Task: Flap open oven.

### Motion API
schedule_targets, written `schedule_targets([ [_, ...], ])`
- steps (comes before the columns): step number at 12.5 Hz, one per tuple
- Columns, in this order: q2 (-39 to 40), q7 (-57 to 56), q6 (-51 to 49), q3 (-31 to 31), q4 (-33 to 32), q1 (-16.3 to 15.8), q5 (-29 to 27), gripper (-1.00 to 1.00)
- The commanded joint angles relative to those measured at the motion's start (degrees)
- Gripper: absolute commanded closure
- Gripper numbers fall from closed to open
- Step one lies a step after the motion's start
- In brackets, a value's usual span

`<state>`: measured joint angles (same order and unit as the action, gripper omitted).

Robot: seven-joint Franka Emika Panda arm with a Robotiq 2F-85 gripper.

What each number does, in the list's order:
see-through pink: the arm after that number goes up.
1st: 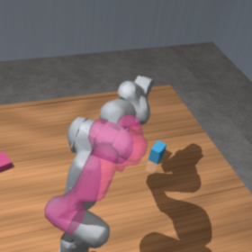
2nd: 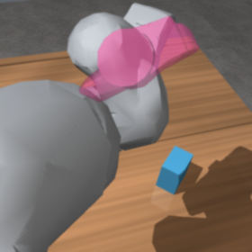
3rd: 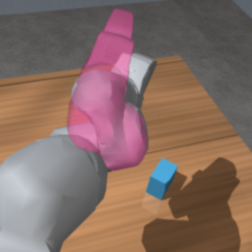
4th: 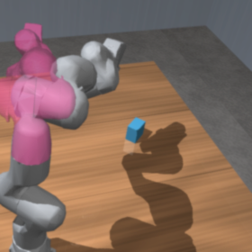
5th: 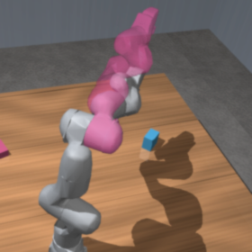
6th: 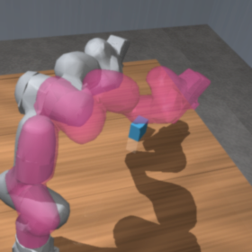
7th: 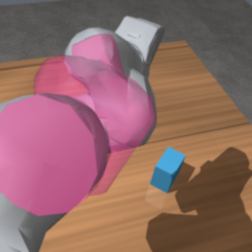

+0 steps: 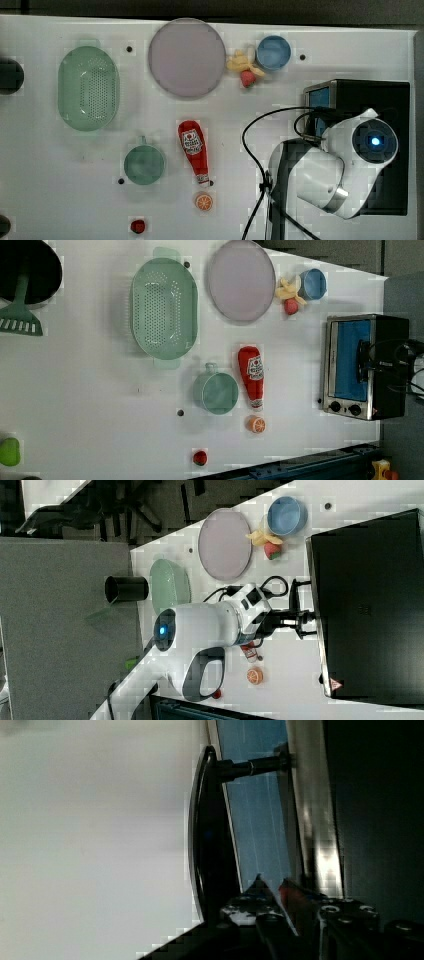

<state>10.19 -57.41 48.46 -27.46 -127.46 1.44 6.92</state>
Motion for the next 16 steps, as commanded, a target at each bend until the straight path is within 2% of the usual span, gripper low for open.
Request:
schedule_targets([
  [1, -0.98, -1.83, -0.51, 0.9, 0.28, -1.11, 0.37, 0.65],
  [4, -0.77, -0.31, -0.74, 2.71, -0.35, -1.86, 1.57, 0.65],
  [12, 1.52, 22.95, -1.06, 8.94, -2.88, -5.85, 21.22, 0.65],
  [16, 6.52, 34.93, -1.22, 11.79, -2.75, -8.35, 27.35, 0.65],
])
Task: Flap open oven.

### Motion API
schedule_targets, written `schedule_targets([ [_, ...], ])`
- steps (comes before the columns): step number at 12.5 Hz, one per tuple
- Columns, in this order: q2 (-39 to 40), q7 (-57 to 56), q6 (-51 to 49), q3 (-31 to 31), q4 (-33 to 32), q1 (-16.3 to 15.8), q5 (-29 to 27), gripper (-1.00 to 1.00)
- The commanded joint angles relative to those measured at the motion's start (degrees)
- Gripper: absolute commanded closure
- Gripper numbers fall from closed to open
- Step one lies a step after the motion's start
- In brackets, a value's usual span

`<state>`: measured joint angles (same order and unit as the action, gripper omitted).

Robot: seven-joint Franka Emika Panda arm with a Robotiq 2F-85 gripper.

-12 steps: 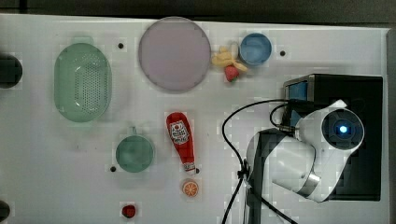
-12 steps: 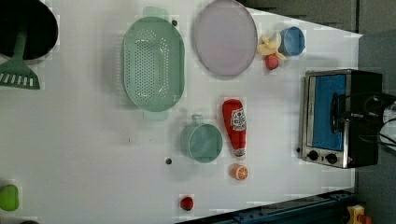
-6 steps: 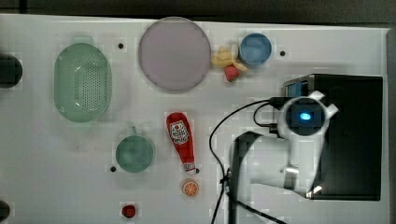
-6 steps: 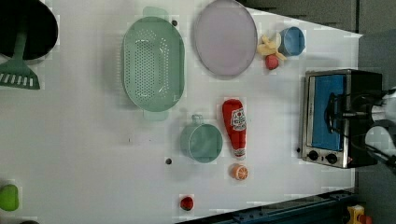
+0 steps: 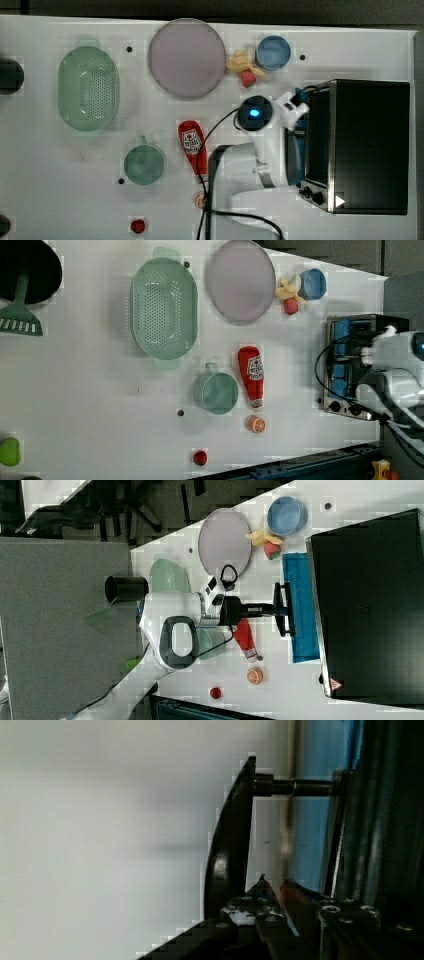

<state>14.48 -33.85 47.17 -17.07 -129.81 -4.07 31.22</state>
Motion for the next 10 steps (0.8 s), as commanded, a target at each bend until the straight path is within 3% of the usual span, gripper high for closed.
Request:
schedule_targets([
  [1, 3.77, 14.93, 0.05, 1.77, -0.14, -3.76, 5.55, 0.65],
  [6, 11.45, 32.37, -0.97, 1.82, 1.64, -9.1, 16.43, 0.65],
  [10, 17.07, 33.18, -2.35, 1.8, 4.35, -12.3, 18.12, 0.65],
])
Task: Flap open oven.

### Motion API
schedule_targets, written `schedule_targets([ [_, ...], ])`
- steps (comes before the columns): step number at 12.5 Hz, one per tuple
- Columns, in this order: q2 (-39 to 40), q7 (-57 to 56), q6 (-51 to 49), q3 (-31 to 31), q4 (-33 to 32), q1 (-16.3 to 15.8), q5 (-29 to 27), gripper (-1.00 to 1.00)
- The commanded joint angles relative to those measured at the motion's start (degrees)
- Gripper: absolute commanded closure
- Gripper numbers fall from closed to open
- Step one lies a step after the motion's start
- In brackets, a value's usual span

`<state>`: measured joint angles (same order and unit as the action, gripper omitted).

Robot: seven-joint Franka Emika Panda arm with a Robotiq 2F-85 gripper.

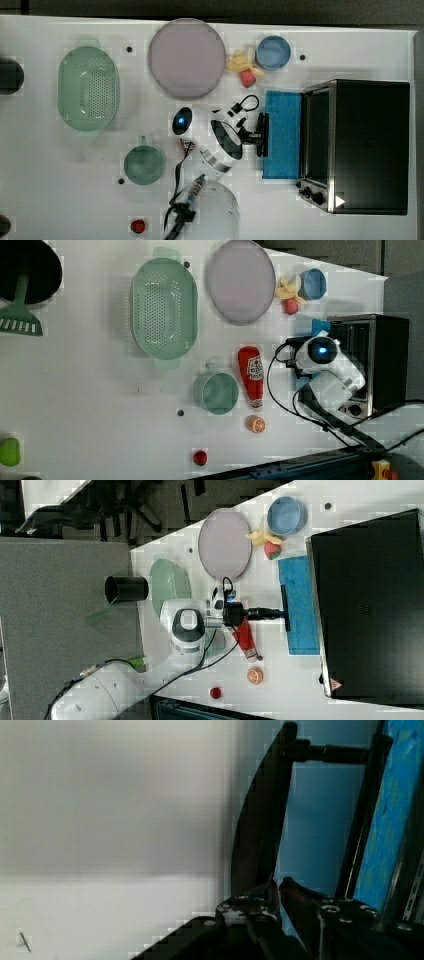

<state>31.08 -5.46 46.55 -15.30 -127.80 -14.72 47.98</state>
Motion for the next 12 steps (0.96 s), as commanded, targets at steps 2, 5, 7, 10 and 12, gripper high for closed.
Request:
schedule_targets([
  [2, 1.87, 4.83, -1.67, -0.14, 2.97, -2.26, 1.35, 0.65],
  [5, 1.25, 4.83, -0.49, -0.47, 3.17, -2.18, 1.15, 0.65],
  [7, -1.29, 4.82, 1.55, -0.85, 3.09, -2.01, -0.52, 0.65],
  [10, -7.5, 4.8, 1.99, -1.0, 3.03, -1.51, -8.36, 0.65],
  [12, -12.2, 4.8, 1.95, -1.01, 3.05, -1.17, -15.79, 0.65],
])
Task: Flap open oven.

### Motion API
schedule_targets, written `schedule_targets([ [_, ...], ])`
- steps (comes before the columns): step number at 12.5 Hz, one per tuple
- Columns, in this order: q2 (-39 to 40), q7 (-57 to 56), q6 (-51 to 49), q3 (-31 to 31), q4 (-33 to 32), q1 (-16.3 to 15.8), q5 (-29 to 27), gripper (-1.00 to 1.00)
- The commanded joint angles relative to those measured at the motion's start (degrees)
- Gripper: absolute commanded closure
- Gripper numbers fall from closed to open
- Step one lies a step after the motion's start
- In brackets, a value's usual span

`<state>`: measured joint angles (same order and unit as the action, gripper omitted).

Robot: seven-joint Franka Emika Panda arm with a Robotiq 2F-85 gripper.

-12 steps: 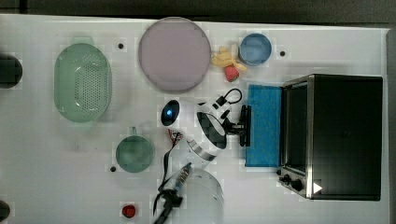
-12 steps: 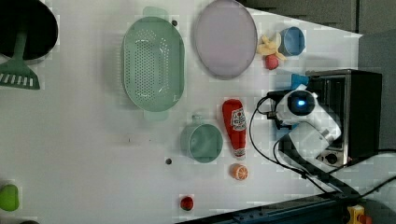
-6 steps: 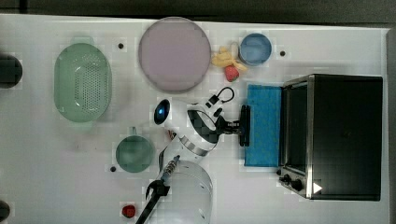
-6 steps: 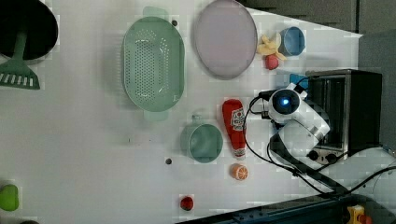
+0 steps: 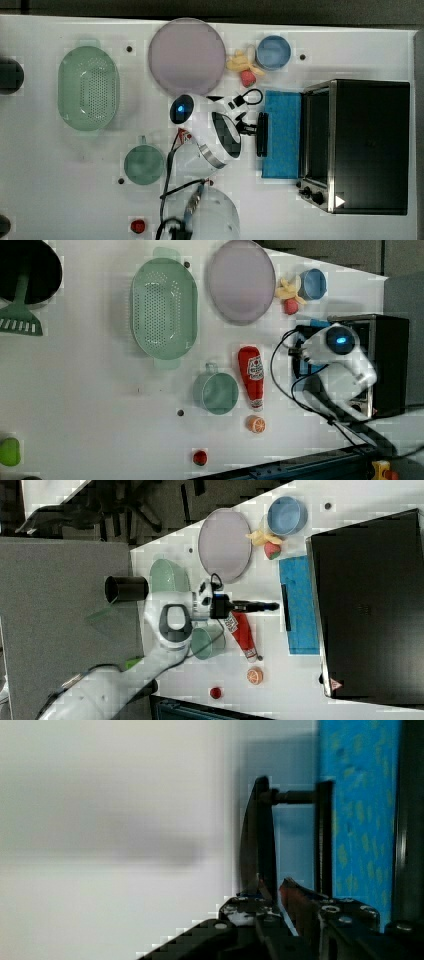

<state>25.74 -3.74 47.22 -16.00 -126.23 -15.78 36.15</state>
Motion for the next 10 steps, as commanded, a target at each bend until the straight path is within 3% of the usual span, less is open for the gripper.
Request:
schedule_targets([
  [1, -9.31, 3.08, 1.06, -0.36, 1.5, 0.07, -7.53, 0.65],
  [5, -19.18, 3.08, -4.05, -0.45, 1.73, 0.65, -22.48, 0.65],
  [10, -28.82, 3.6, -16.01, -0.62, 5.21, 0.81, -32.76, 0.65],
])
